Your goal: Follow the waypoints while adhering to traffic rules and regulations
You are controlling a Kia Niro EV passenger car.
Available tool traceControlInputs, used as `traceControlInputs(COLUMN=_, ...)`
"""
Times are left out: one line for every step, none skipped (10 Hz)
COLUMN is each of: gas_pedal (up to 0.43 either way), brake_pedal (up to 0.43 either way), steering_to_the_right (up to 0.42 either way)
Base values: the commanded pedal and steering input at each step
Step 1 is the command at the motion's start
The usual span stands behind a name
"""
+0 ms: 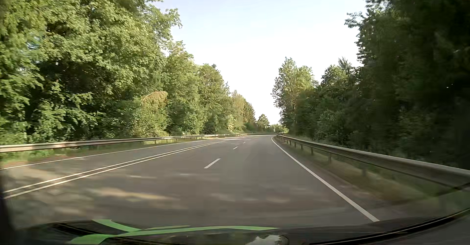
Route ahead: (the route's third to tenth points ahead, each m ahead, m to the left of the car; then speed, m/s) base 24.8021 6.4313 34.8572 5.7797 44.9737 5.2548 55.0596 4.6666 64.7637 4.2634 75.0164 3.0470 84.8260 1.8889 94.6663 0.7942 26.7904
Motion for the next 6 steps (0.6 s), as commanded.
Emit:
traceControlInputs(gas_pedal=0.461, brake_pedal=0.0, steering_to_the_right=0.006)
traceControlInputs(gas_pedal=0.461, brake_pedal=0.0, steering_to_the_right=0.006)
traceControlInputs(gas_pedal=0.461, brake_pedal=0.0, steering_to_the_right=0.006)
traceControlInputs(gas_pedal=0.461, brake_pedal=0.0, steering_to_the_right=0.006)
traceControlInputs(gas_pedal=0.398, brake_pedal=0.0, steering_to_the_right=0.006)
traceControlInputs(gas_pedal=0.37, brake_pedal=0.0, steering_to_the_right=0.006)
